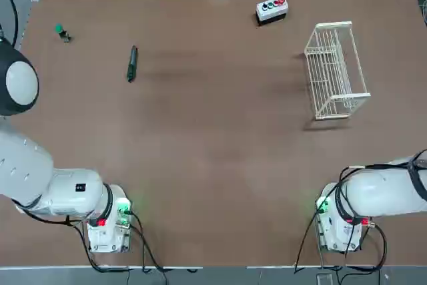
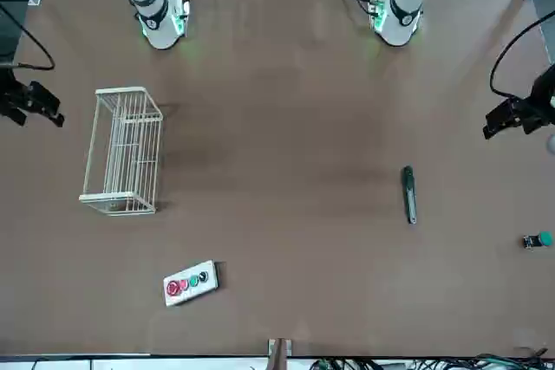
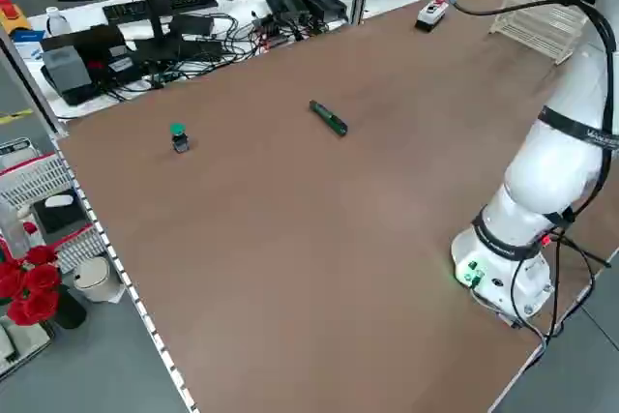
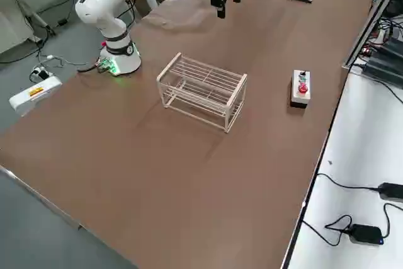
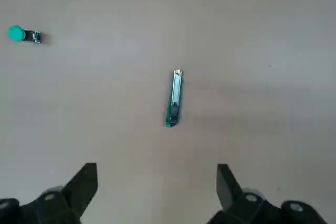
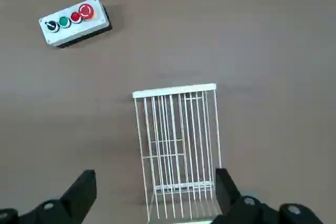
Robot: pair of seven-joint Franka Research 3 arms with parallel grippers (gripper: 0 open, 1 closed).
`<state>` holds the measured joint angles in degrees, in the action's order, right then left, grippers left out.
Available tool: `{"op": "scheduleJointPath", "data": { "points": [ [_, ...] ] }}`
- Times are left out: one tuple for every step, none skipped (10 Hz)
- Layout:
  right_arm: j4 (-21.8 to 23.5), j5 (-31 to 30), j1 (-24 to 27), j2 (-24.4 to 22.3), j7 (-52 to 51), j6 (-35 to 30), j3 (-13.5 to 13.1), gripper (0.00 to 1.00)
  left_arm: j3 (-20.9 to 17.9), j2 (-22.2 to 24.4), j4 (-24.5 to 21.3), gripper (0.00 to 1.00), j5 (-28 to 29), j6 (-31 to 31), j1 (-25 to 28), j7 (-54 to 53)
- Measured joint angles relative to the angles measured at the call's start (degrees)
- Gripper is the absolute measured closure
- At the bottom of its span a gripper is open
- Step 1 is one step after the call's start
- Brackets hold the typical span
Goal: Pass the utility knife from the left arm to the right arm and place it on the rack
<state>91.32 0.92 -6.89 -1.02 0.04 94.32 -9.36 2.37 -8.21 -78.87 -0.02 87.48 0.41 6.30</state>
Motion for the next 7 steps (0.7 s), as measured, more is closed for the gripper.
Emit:
{"op": "scheduleJointPath", "data": {
  "points": [
    [0.00, 0.00, -0.14, 0.00, -0.11, 0.01, 0.07, 0.00, 0.00, 0.00, 0.00, 0.00, 0.00, 0.00, 0.00, -0.45],
    [0.00, 0.00, -0.39, 0.00, -0.13, 0.01, 0.15, 0.00, 0.00, 0.00, 0.00, 0.00, 0.00, -0.04, 0.00, -0.87],
    [0.00, 0.05, -0.54, 0.01, -0.13, -0.04, 0.23, 0.00, -0.01, 0.00, 0.00, 0.00, 0.00, -0.05, 0.02, -0.97],
    [0.00, 0.06, -0.60, 0.01, -0.13, -0.49, 0.27, 0.00, -0.04, -0.04, -0.08, 0.00, 0.00, -0.10, 0.06, -1.06],
    [-0.01, 0.06, -0.62, 0.01, -0.14, -1.15, 0.29, 0.00, -0.06, -0.30, -0.39, 0.00, 0.00, -0.12, 0.24, -1.10],
    [-0.01, 0.06, -0.64, 0.01, -0.16, -1.48, 0.31, 0.00, -0.10, -1.03, -0.91, 0.00, 0.00, -0.08, 0.76, -1.14],
    [-0.06, 0.06, -0.64, 0.00, -0.18, -1.52, 0.31, 0.00, -0.14, -2.28, -1.60, 0.00, 0.00, 0.39, 1.32, -1.36]
  ]
}}
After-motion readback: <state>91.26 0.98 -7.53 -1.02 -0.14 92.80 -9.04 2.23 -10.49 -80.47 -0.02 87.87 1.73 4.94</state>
